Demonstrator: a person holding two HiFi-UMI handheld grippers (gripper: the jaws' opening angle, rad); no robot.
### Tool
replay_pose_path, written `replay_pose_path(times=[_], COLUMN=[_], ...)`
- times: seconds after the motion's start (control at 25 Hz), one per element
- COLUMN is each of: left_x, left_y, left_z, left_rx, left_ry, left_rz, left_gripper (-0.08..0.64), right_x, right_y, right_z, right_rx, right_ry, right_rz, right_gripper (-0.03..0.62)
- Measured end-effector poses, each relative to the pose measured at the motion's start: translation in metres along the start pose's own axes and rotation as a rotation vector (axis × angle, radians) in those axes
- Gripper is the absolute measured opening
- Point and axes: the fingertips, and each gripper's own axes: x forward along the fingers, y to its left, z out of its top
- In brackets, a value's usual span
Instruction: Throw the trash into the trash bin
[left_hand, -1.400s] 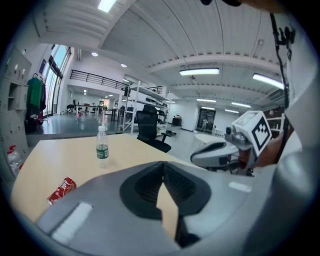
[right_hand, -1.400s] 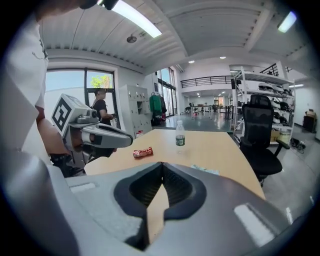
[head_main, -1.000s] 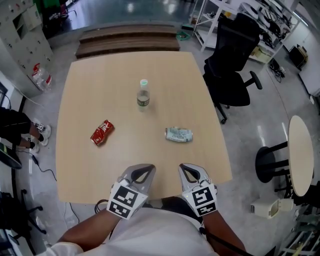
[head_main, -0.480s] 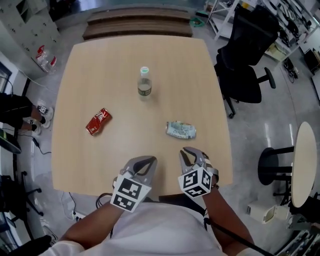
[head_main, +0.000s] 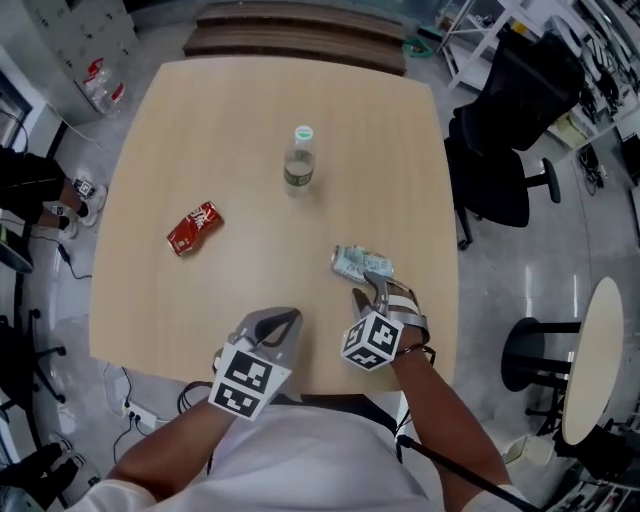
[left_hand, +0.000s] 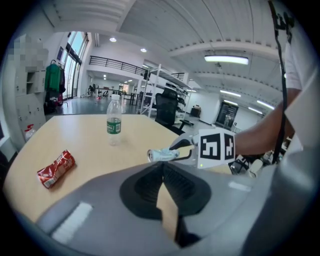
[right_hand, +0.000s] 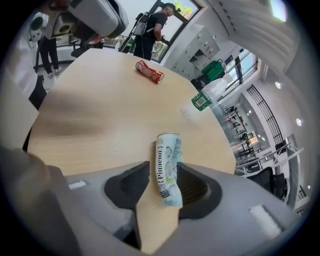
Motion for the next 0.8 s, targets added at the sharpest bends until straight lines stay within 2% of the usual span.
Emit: replay_pose_path(times=[0.4, 0.8], left_x=[0.007, 0.003], left_y=[0.012, 0.016], left_z=[-0.004, -0.014], left_rx=[-0.046, -0.082], left_ry=[0.005, 0.019], left_rz=[0.045, 0.069], left_gripper=[0.009, 0.009], right_x=[0.033, 0.051], right_y=[-0.001, 0.0], right_z=[-0.002, -0.009], right_rx=[-0.152, -0.153], right_ry=[0.055, 0.096], right_rz=[0.038, 0.105], right_gripper=[0.197, 0.203])
